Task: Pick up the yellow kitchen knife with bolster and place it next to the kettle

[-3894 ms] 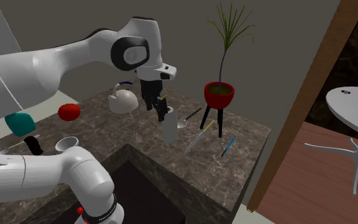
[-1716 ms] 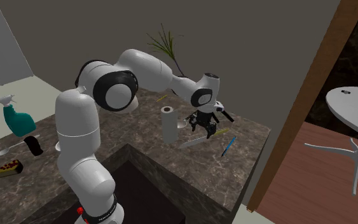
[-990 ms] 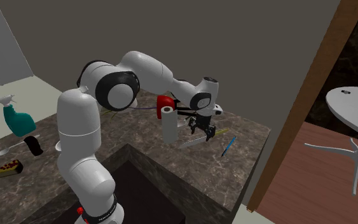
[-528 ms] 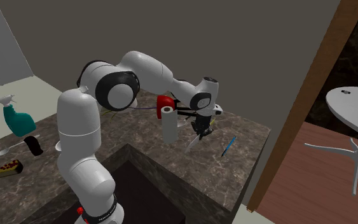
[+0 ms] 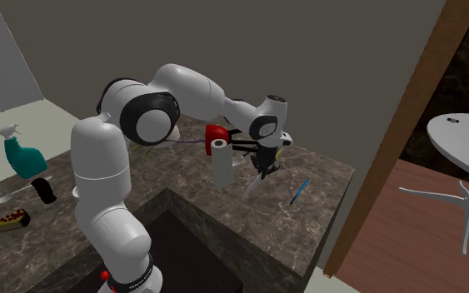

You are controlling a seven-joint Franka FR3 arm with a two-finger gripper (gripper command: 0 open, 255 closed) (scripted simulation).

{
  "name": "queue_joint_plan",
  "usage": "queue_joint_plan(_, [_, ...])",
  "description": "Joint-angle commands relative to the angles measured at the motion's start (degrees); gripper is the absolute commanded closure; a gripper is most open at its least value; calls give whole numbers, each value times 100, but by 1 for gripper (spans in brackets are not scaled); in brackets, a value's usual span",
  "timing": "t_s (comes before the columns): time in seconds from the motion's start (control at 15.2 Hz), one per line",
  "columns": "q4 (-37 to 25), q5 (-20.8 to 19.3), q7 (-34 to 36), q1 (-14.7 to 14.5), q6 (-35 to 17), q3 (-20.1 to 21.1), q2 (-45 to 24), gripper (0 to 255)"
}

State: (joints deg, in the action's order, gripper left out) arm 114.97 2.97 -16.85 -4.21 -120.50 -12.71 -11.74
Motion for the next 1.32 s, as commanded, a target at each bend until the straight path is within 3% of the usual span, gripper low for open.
queue_joint_plan(0.0, [-74, -21, 21, -8, 143, -3, 69, 255])
queue_joint_plan(1.25, [-941, -159, 116, -32, 1500, -24, 572, 255])
